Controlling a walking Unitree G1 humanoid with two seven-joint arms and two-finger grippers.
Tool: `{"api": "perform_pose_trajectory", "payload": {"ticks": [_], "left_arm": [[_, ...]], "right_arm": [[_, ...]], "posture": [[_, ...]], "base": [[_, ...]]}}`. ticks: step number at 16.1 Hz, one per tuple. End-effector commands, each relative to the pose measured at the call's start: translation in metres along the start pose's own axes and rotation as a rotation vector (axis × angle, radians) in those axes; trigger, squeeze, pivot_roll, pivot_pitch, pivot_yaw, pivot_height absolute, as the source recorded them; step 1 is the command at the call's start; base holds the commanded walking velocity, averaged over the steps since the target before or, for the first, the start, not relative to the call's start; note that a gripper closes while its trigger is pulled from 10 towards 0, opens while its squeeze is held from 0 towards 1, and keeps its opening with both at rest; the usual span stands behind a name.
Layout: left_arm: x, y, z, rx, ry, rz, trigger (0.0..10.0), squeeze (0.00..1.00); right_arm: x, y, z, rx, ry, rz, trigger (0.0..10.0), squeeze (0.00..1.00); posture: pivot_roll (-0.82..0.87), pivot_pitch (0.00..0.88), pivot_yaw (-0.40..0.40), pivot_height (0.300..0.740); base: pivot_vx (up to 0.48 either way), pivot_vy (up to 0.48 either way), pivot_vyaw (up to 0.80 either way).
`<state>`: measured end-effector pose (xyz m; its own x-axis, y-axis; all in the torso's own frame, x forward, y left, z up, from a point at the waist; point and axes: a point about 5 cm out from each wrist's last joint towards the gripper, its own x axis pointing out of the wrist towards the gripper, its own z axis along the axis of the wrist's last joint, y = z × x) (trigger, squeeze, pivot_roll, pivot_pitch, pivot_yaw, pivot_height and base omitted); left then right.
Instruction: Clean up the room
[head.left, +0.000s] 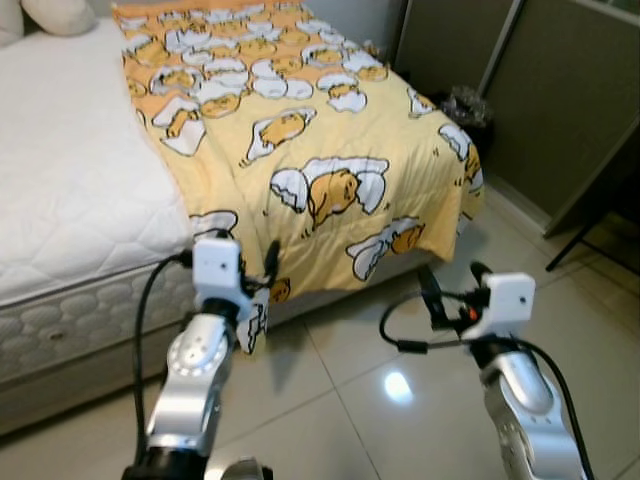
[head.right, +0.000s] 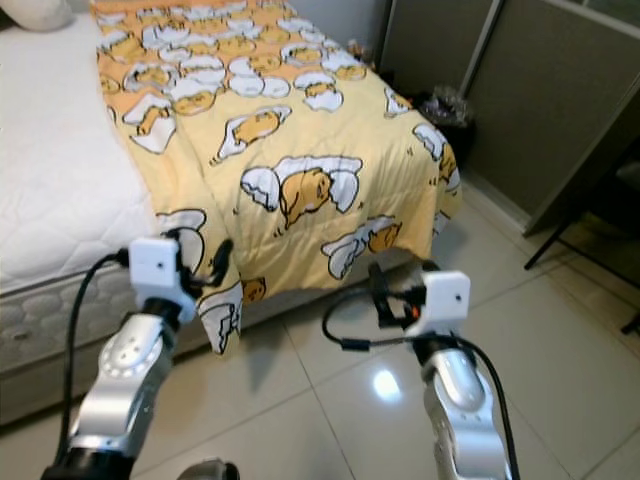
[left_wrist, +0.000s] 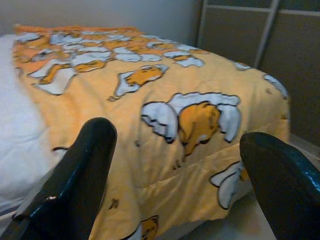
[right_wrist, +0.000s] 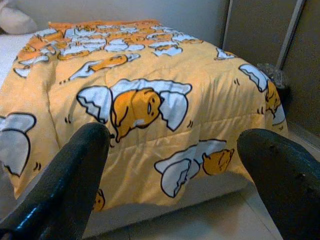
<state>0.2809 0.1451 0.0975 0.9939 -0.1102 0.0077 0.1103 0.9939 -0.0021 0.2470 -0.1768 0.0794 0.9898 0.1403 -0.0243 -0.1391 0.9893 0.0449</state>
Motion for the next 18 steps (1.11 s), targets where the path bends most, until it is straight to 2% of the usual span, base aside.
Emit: {"api": "perform_pose_trajectory", "payload": {"ticks": [1,6,12,14,18], "left_arm": [[0.008,0.001,0.010,-0.008,-0.022,0.025,10.0,0.00],[0.016,0.003,0.014,-0.020,-0.012,0.058,10.0,0.00],[0.018,0.009,0.012,-0.030,0.004,0.090,10.0,0.00],[0.020,0.008,0.014,-0.072,-0.010,0.089,10.0,0.00],[0.024,0.002,0.014,-0.052,0.000,0.057,10.0,0.00]], "right_arm": [[0.005,-0.002,0.007,-0.014,-0.021,-0.006,10.0,0.00],[0.022,-0.004,0.023,-0.036,-0.076,-0.033,10.0,0.00],[0.020,0.003,0.014,-0.020,-0.040,-0.003,10.0,0.00],[0.020,0.005,0.012,-0.018,-0.033,0.011,10.0,0.00],[0.018,0.004,0.004,-0.015,0.015,-0.007,10.0,0.00]], "posture": [[-0.05,0.000,-0.019,0.740],[-0.05,0.000,-0.002,0.740],[-0.04,0.000,-0.010,0.740],[-0.04,0.000,-0.009,0.740],[-0.04,0.000,-0.005,0.740]], "base": [[0.454,0.000,0.45],[0.461,0.000,0.45],[0.469,0.000,0.43],[0.472,0.000,0.43],[0.466,0.000,0.32]]}}
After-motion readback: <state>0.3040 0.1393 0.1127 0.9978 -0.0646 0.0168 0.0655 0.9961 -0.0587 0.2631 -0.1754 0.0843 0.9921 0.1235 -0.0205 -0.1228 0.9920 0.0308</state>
